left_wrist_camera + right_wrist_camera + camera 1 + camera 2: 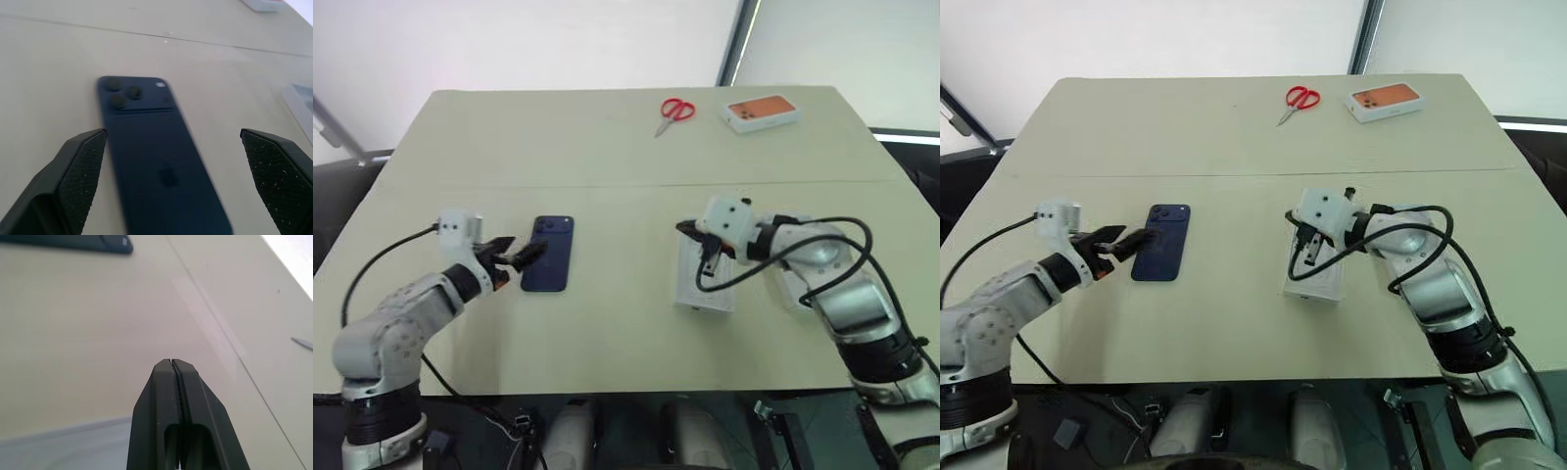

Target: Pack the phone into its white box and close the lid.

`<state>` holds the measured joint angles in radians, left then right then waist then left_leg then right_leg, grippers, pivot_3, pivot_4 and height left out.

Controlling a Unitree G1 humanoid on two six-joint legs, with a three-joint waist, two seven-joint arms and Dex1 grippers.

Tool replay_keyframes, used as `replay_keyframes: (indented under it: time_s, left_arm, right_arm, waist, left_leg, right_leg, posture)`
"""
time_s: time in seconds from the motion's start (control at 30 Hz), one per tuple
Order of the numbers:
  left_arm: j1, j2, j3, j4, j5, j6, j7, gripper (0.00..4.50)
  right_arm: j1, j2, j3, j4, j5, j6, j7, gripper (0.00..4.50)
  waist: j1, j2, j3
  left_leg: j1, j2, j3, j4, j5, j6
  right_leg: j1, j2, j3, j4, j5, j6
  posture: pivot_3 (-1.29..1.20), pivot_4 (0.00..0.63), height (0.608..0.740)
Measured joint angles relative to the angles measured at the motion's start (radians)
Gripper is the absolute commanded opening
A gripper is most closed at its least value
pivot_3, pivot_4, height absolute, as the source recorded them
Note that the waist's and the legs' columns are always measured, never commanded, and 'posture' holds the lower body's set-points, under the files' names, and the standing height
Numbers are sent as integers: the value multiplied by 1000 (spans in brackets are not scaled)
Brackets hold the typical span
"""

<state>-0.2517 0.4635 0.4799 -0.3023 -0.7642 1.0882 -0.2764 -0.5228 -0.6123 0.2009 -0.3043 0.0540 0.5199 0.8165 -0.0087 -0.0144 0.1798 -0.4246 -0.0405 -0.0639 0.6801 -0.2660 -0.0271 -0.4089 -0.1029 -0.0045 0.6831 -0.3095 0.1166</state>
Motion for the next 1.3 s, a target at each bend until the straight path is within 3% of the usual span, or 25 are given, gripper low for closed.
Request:
replay_keyframes:
  time_s: [0.2, 0.43, 0.7, 1.3]
  left_arm:
    - [-96, -41, 97, 113, -13, 183, 183, 4488]
    - [-195, -75, 129, 154, -68, 367, 190, 4488]
    - [-236, -177, 166, 130, -74, 459, 195, 4488]
    - [-216, -267, 203, 85, -145, 501, 218, 4488]
  right_arm:
    - [-44, 166, 204, 79, -86, 19, -63, 0]
    - [-113, 277, 332, 270, -225, -7, -142, 0]
    - [-181, 437, 389, 438, -267, -68, -151, 0]
    - [-194, 465, 379, 491, -294, -119, -147, 0]
  waist:
    - [-3, 0, 0]
    - [-1, -1, -1]
    - [-1, 0, -1]
    - [-3, -1, -2]
  left_leg:
    - [0, -1, 0, 0, 2, -3]
    - [0, -2, 0, 0, 2, -4]
    - [1, -2, 0, 0, 2, -5]
    - [1, -3, -2, 0, 2, -5]
  right_leg:
    - [-1, 0, 0, 2, 0, 0]
    - [-1, -1, 0, 2, 0, 0]
    - [-1, -1, 0, 2, 0, 0]
    - [0, -1, 0, 2, 0, 0]
  posture:
    - [0, 150, 697]
    - [0, 150, 697]
    - [0, 150, 697]
    - [0, 150, 697]
